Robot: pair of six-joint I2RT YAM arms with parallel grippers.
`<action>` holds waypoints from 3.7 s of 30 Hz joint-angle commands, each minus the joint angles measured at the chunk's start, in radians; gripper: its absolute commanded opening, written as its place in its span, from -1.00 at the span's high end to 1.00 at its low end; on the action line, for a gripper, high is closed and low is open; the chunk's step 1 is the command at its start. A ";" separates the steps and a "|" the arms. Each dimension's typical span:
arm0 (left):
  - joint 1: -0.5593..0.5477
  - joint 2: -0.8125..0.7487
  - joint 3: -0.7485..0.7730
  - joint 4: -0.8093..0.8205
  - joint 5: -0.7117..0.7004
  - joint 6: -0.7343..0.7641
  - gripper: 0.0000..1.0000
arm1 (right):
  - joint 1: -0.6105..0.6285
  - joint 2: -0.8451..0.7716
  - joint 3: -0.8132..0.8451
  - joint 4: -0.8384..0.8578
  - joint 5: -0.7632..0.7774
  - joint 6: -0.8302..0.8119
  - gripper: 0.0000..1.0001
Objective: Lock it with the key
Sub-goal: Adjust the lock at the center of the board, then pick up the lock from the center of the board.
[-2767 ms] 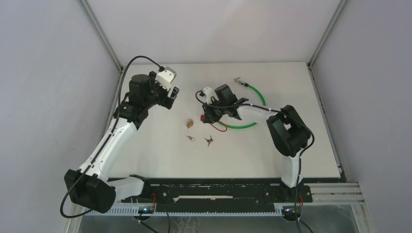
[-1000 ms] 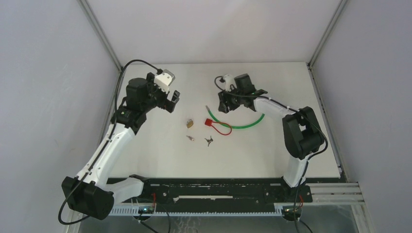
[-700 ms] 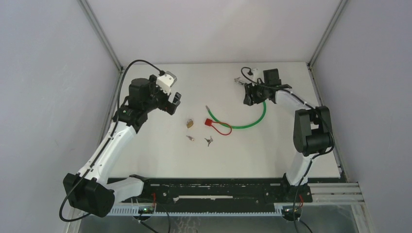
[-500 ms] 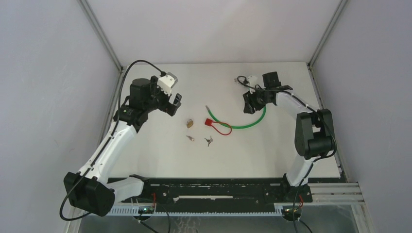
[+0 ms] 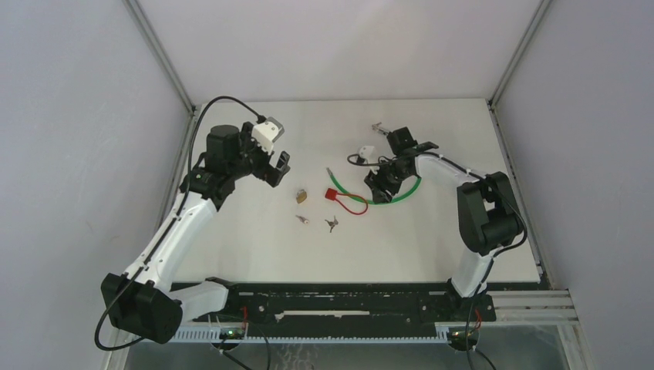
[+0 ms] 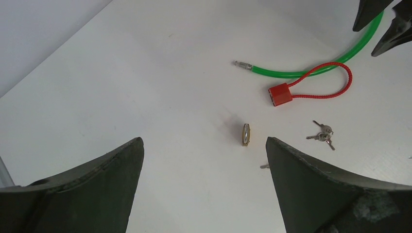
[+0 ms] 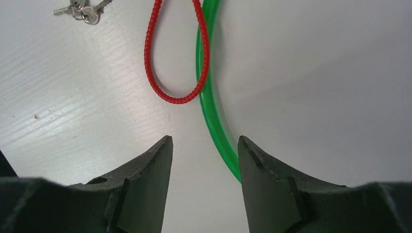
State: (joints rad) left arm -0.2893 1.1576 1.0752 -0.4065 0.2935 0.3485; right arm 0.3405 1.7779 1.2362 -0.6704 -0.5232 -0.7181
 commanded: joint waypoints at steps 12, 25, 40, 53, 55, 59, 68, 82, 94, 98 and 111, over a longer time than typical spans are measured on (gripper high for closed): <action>0.003 -0.029 0.008 0.008 0.080 0.031 -1.00 | 0.069 0.035 -0.064 0.106 0.180 -0.070 -0.15; 0.003 -0.019 0.002 0.019 0.089 0.016 -1.00 | 0.064 0.055 -0.107 0.179 0.278 -0.041 0.25; -0.105 0.142 0.045 0.082 0.017 -0.073 -1.00 | -0.035 -0.031 -0.125 0.123 0.190 0.241 0.66; -0.245 0.514 0.272 0.147 -0.054 -0.394 -0.82 | -0.112 -0.195 -0.181 0.087 0.128 0.390 0.12; -0.264 0.576 0.329 0.139 -0.080 -0.405 -0.82 | -0.173 -0.221 -0.182 0.104 0.138 0.389 0.03; -0.307 0.697 0.468 0.092 -0.120 -0.405 -0.78 | -0.280 -0.244 -0.179 0.172 0.214 0.400 -0.10; -0.327 0.934 0.717 0.031 -0.109 -0.426 -0.71 | -0.511 -0.018 0.063 0.164 0.234 0.441 -0.13; -0.332 0.951 0.701 0.031 -0.061 -0.444 -0.70 | -0.580 0.289 0.360 0.030 0.104 0.471 0.01; -0.332 0.947 0.688 0.038 -0.029 -0.447 -0.70 | -0.581 0.330 0.371 -0.013 0.116 0.404 0.15; -0.332 0.948 0.679 0.041 -0.021 -0.452 -0.70 | -0.580 0.323 0.349 -0.004 0.137 0.378 0.18; -0.333 0.958 0.678 0.038 -0.027 -0.471 -0.69 | -0.521 0.307 0.297 0.073 0.257 0.334 0.25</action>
State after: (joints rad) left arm -0.6159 2.1315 1.7500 -0.3874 0.2554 -0.1066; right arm -0.2035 2.1017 1.5429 -0.6464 -0.3099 -0.3546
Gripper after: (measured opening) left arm 0.843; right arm 0.384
